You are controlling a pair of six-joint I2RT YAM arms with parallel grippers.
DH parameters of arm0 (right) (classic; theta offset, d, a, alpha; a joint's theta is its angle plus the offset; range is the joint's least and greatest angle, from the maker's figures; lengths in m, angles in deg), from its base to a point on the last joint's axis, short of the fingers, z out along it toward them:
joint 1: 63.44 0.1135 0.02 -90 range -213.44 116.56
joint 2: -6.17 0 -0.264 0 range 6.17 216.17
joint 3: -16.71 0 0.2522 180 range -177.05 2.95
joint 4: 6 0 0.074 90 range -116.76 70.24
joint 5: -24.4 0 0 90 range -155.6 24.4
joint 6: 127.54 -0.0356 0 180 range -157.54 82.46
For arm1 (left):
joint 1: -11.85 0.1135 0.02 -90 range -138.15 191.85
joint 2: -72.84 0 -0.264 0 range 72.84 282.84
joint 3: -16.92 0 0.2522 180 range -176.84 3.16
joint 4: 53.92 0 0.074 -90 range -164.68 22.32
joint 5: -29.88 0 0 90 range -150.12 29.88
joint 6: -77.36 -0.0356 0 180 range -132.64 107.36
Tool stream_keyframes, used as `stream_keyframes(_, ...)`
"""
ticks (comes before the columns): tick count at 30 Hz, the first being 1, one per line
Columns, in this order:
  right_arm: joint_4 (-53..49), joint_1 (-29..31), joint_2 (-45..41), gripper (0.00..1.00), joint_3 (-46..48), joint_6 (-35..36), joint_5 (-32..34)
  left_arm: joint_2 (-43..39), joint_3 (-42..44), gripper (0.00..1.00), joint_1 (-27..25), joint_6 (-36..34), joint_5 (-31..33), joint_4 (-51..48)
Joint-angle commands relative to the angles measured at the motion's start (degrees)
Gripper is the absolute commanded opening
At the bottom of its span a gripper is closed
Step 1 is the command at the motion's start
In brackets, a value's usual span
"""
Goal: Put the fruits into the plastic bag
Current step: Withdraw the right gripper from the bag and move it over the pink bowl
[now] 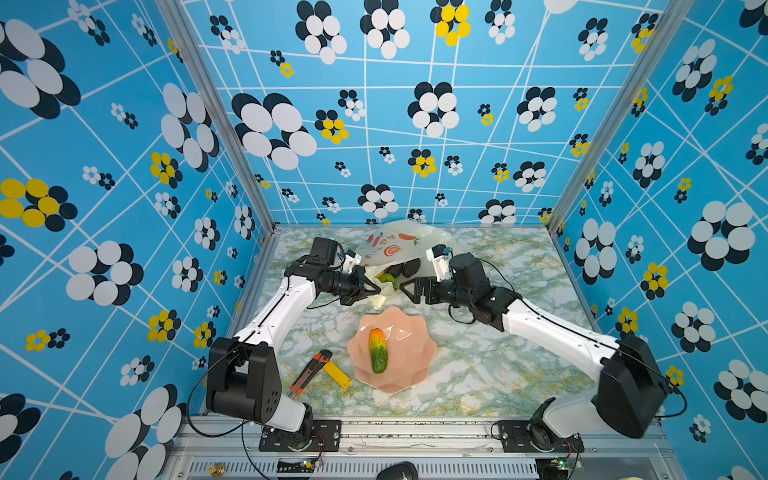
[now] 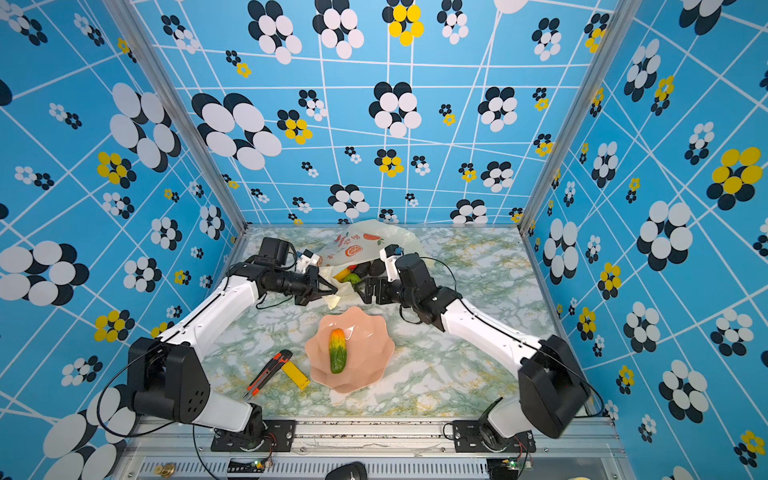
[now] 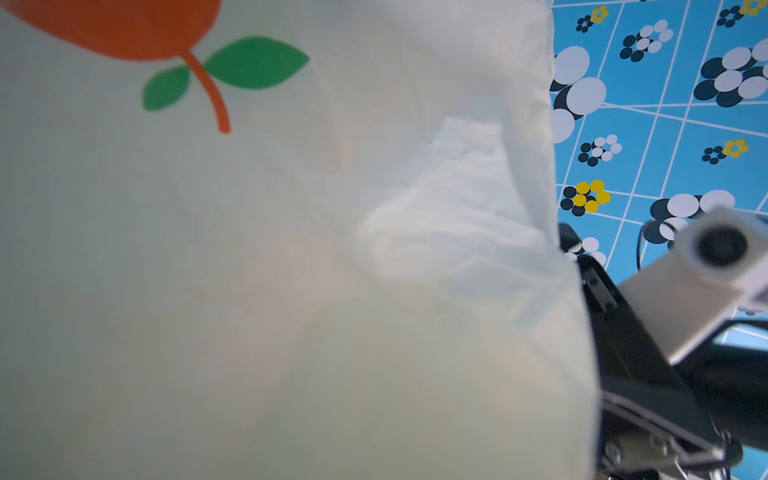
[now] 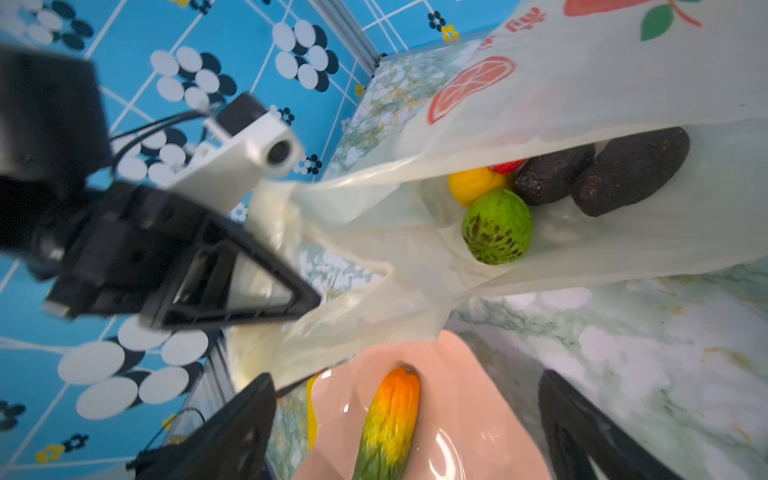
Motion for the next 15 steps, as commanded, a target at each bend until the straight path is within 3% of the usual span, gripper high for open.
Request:
stream_keyframes(1,3.65,4.69,-7.42,0.99,7.82,10.9,13.37,-0.32,0.72,0.0,-0.33,0.08,0.17,0.93)
stream_keyframes(4,8.09,4.47,-11.67,0.99,14.41,-1.44,16.38,-0.06,0.61,0.0,-0.29,-0.06,0.02,0.93)
stream_keyframes(7,8.13,4.95,-12.36,0.99,15.53,1.02,11.88,0.12,0.23,0.0,-0.26,-0.23,-0.16,0.81)
stream_keyframes(15,-4.54,7.45,-3.52,0.99,8.68,-4.55,7.71,-0.22,0.55,0.0,-0.22,-0.89,-0.43,0.49)
